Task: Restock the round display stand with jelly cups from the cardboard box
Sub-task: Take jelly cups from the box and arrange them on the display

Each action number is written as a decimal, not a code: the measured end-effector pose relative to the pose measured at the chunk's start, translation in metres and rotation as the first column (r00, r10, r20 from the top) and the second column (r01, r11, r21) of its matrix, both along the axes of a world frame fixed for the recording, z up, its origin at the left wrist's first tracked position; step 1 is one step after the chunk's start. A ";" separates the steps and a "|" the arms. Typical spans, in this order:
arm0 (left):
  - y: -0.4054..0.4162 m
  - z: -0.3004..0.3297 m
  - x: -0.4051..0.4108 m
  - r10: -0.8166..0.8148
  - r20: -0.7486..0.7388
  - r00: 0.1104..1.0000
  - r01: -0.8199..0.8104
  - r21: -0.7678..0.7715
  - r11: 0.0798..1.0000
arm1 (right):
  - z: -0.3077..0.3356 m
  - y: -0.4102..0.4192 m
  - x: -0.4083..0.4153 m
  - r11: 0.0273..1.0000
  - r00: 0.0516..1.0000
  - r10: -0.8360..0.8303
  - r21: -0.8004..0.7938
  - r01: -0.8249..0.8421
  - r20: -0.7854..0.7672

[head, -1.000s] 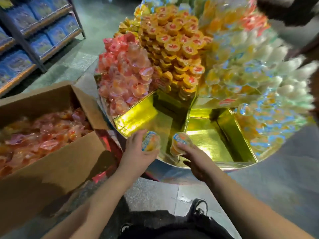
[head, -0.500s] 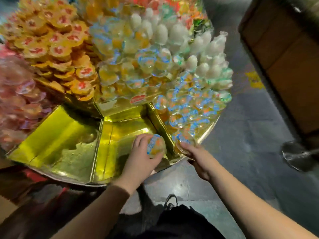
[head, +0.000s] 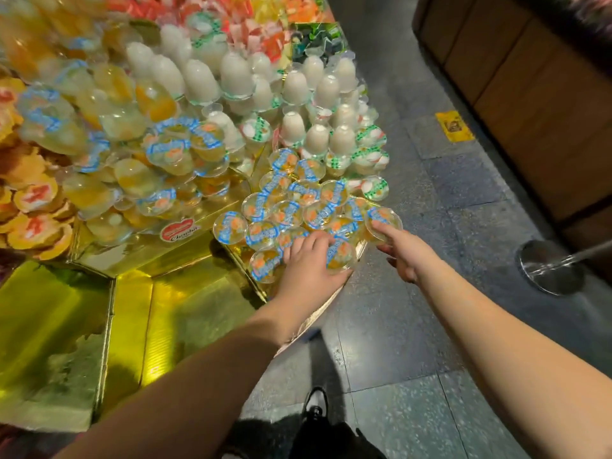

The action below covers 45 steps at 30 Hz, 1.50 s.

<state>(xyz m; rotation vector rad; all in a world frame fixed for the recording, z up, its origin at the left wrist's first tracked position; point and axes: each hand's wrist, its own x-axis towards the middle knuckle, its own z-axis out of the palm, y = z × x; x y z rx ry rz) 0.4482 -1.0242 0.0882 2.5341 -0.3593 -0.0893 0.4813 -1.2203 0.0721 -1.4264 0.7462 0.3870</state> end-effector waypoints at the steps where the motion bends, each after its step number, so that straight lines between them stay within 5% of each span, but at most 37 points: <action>1: -0.009 -0.003 0.009 -0.005 -0.006 1.000 0.005 0.019 1.000 | 0.000 -0.005 0.012 1.000 1.000 0.007 -0.014 -0.007 -0.007; 13: -0.058 -0.052 0.074 -0.011 0.003 1.000 0.010 0.193 0.981 | -0.036 -0.029 0.101 0.967 0.977 0.211 -0.143 -0.212 -0.023; 31: -0.068 -0.074 0.088 -0.040 0.155 0.987 -0.025 0.394 0.919 | -0.057 -0.039 0.127 0.854 0.917 0.397 -0.350 -0.384 -0.037; 45: -0.070 -0.073 0.084 -0.041 0.096 0.995 -0.005 0.440 0.898 | -0.057 -0.028 0.119 0.843 0.943 0.324 -0.430 -0.323 -0.072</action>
